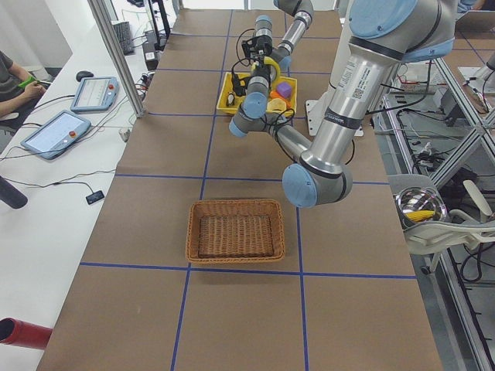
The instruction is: Move tape to another basket
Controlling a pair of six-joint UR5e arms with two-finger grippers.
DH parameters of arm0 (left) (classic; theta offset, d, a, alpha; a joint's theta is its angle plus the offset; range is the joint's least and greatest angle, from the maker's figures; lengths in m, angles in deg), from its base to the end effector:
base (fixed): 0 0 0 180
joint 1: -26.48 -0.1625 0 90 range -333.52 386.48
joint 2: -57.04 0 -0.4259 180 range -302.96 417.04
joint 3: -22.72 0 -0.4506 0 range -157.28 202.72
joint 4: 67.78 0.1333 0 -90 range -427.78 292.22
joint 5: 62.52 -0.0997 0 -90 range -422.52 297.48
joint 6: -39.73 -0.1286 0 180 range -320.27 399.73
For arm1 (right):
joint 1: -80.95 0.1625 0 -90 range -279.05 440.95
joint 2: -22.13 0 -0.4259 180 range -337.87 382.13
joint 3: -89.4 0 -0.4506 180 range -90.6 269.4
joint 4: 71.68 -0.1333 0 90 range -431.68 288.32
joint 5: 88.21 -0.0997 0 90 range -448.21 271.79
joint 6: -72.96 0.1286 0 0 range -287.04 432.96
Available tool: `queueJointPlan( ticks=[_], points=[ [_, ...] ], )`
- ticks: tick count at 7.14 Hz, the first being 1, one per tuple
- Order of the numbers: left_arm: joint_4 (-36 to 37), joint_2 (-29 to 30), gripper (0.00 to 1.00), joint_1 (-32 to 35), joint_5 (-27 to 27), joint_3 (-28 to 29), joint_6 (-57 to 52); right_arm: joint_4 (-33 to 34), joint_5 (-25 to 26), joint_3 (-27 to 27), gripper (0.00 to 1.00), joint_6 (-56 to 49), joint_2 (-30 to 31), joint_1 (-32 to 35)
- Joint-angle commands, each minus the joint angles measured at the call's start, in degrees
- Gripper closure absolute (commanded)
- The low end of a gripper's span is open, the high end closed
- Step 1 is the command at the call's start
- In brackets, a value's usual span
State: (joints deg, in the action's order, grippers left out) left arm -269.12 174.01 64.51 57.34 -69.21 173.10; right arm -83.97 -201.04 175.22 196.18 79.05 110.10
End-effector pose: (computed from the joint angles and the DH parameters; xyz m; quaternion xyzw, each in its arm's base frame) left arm 0.4160 -0.4133 0.1748 -0.1298 0.9036 -0.0306 0.4071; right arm -0.5275 -0.3897 0.1485 -0.1134 -0.8892 0.0555 0.4398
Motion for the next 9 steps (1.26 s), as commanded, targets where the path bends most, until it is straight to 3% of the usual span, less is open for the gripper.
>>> queueJointPlan(
  ticks=[1,4,6,7,8,9],
  points=[
    [0.1,-0.5,1.00,0.2,-2.0,-2.1,3.2,-0.4,0.5,1.1,0.00,0.3,1.4,0.4],
    [0.0,-3.8,1.00,1.2,-2.7,-2.1,2.7,-0.5,0.0,3.0,0.00,-0.4,6.6,4.9],
    [0.7,-8.0,1.00,9.6,-1.7,-0.7,2.1,0.0,-5.1,3.3,0.00,-6.8,11.9,12.6],
    [1.5,-8.1,1.00,15.6,4.8,1.7,0.7,0.5,-7.0,3.1,0.00,-14.9,16.4,14.3],
    [3.8,-8.3,1.00,21.8,15.0,4.9,-0.5,0.9,-6.9,2.8,0.00,-23.4,20.9,15.6],
    [8.6,-8.4,1.00,29.0,21.1,7.1,-2.9,3.9,-8.2,2.7,0.00,-26.3,23.2,19.9]
  ],
)
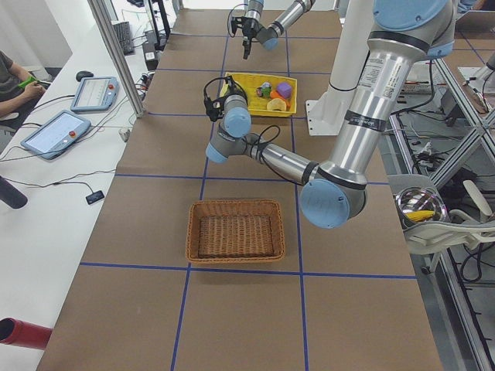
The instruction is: Move tape to another basket
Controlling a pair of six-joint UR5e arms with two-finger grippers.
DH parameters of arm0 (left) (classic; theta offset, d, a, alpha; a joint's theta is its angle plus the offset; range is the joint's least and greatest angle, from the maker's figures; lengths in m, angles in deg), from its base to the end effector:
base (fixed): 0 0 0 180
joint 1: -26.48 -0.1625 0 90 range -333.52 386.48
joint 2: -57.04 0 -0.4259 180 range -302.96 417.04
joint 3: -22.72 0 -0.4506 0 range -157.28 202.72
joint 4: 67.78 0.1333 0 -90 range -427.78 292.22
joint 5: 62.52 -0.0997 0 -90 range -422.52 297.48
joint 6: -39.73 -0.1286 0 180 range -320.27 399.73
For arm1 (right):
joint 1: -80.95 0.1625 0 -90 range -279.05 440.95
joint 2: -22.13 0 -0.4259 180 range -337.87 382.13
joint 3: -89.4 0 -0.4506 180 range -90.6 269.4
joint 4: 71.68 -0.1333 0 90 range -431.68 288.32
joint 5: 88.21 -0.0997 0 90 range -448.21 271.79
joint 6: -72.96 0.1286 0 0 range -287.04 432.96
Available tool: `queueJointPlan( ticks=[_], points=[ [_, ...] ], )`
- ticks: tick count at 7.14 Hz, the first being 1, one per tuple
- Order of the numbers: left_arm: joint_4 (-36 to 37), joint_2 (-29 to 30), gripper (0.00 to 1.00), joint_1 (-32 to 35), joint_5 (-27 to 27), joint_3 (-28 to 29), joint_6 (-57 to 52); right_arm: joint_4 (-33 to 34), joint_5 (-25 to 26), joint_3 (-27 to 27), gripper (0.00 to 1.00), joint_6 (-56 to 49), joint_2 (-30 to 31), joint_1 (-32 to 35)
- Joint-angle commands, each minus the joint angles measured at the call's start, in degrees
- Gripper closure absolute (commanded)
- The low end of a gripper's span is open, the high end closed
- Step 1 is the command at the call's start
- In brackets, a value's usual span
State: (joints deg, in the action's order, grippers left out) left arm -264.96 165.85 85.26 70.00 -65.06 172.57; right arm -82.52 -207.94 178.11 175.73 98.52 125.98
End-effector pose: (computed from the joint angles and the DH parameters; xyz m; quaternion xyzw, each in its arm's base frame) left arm 0.2675 -0.5308 0.3014 -0.0553 0.8377 -0.1383 0.5254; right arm -0.3776 -0.4764 0.3447 0.0884 -0.8142 0.0698 0.5695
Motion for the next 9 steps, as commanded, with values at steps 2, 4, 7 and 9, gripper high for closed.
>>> queueJointPlan(
  ticks=[2,4,7,9],
  points=[
    [17.0,-4.7,1.00,13.6,14.2,3.2,-18.1,10.8,-11.4,-0.5,0.00,-14.3,6.8,14.8],
    [27.2,-11.3,1.00,14.5,14.1,3.2,-34.2,23.7,-17.7,-0.3,0.00,-27.8,9.5,24.3],
    [38.0,-14.1,1.00,18.0,13.8,3.2,-52.8,39.6,-18.4,-0.3,0.00,-50.9,11.9,30.5],
    [45.8,-15.7,1.00,18.7,11.6,2.9,-63.7,48.9,-17.2,0.2,0.00,-63.7,13.3,32.0]
  ],
)
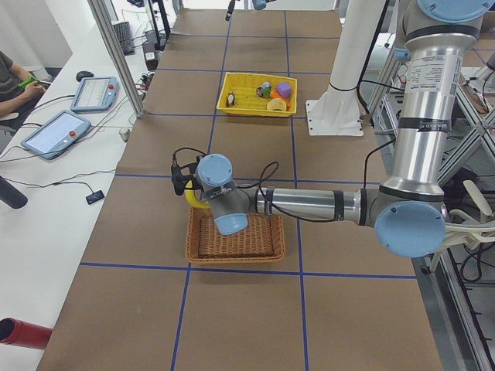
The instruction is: Move tape to another basket
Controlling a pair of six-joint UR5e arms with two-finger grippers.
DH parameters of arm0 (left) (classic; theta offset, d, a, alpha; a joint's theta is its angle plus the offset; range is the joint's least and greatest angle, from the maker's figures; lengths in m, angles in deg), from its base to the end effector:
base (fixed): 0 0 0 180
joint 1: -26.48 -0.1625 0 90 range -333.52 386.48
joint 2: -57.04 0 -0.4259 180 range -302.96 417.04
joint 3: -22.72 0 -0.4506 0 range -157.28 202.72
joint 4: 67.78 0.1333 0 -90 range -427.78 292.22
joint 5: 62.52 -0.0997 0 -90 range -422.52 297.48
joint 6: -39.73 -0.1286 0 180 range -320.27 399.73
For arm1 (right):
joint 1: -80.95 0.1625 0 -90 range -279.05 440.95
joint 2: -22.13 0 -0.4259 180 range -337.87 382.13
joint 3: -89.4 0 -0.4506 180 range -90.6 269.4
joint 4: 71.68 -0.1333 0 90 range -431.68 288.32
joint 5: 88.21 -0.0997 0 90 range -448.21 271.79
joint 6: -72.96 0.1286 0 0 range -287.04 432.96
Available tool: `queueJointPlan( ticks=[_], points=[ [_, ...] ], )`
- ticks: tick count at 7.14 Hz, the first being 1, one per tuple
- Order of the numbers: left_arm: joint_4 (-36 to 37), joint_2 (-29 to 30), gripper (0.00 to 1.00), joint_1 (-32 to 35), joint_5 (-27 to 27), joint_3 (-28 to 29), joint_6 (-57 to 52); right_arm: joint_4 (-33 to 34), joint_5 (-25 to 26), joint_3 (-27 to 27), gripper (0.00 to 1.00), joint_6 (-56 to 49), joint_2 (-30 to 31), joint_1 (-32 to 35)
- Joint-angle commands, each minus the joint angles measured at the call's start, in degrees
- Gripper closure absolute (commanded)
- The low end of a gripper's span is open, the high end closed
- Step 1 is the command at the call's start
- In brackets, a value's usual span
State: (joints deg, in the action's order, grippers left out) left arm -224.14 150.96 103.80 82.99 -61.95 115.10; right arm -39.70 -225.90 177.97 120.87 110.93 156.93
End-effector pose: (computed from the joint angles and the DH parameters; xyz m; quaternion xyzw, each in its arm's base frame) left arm 0.1024 -0.5794 0.5390 0.0686 0.6127 -0.1748 0.7677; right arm -0.1049 -0.5777 0.5519 0.1969 -0.5309 0.0465 0.8229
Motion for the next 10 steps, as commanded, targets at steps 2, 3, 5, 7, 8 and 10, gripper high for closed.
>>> queueJointPlan(
  ticks=[2,3,5,7,8,10],
  points=[
    [17.5,-0.8,1.00,-3.7,-1.3,-0.5,-6.4,16.8,1.6,0.5,0.00,-20.7,0.7,2.2],
    [21.1,-0.8,1.00,-5.2,-1.2,-0.5,-6.3,19.8,3.4,0.5,0.00,-24.1,0.7,2.3],
    [31.9,-0.5,1.00,-8.2,-1.3,-0.6,-6.3,24.8,4.3,0.7,0.00,-25.1,0.1,0.5],
    [38.7,-0.6,1.00,-9.9,-1.5,-2.1,-6.3,30.6,4.3,5.9,0.00,-25.1,0.6,0.0],
    [40.0,-0.8,1.00,-11.6,-4.8,-2.2,-6.3,35.5,4.4,8.9,0.00,-25.1,0.8,0.0],
    [41.2,-0.8,1.00,-13.9,-8.9,-1.5,-6.5,37.5,4.4,9.5,0.00,-25.1,0.8,-0.4]
  ],
)
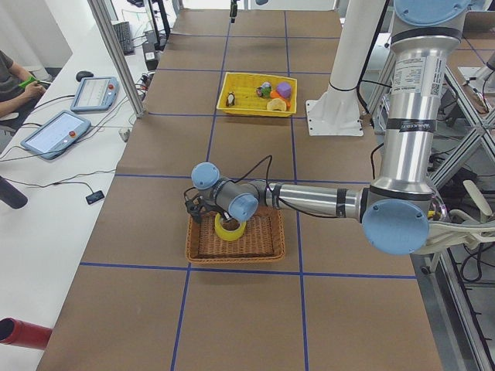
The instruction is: Move tape to another basket
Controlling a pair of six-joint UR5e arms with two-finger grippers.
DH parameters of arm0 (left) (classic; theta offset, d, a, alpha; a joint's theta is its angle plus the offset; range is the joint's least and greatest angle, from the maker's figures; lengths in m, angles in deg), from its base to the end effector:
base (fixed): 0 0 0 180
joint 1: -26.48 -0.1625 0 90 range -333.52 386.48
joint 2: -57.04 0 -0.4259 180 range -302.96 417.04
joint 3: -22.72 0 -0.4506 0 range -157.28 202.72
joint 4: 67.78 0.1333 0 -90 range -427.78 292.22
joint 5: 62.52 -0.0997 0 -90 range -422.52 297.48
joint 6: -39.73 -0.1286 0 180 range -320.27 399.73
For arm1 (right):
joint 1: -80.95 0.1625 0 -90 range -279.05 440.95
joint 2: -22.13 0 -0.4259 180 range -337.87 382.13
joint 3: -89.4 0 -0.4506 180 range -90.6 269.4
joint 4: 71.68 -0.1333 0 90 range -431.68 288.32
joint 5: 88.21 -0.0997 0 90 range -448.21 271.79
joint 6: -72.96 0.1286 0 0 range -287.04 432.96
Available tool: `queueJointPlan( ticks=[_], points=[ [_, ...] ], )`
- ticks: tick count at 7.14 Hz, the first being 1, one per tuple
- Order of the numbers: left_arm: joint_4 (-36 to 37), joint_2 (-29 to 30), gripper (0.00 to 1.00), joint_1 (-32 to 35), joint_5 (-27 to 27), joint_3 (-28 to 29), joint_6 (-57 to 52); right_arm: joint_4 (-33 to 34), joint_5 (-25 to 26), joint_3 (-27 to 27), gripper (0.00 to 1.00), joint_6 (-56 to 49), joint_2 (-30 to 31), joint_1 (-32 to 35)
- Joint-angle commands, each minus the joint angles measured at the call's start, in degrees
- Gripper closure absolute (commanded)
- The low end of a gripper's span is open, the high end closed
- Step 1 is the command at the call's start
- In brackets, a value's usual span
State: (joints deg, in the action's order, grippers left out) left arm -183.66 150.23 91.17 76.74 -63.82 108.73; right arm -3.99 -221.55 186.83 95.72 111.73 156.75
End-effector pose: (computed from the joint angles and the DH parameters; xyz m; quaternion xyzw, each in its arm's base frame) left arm 0.2243 -0.5582 0.6225 -0.1610 0.4241 -0.2441 0.8571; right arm -0.0992 -0.5758 0.5578 0.1161 -0.4148 -0.0288 0.9020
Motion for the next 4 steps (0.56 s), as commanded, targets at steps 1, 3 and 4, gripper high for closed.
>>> queueJointPlan(
  ticks=[1,3,4],
  points=[
    [0.7,-0.3,1.00,-1.6,-2.8,1.1,-1.3,3.9,0.3,0.7,0.00,0.0,-0.3,-0.9],
    [0.7,-1.3,1.00,-1.5,-2.2,1.2,-3.7,4.4,0.5,0.7,0.00,0.0,-0.3,-1.4],
    [0.7,-1.5,0.60,-1.5,-2.1,1.2,-4.7,4.4,0.5,0.9,0.00,0.0,-0.3,-1.4]
  ],
)
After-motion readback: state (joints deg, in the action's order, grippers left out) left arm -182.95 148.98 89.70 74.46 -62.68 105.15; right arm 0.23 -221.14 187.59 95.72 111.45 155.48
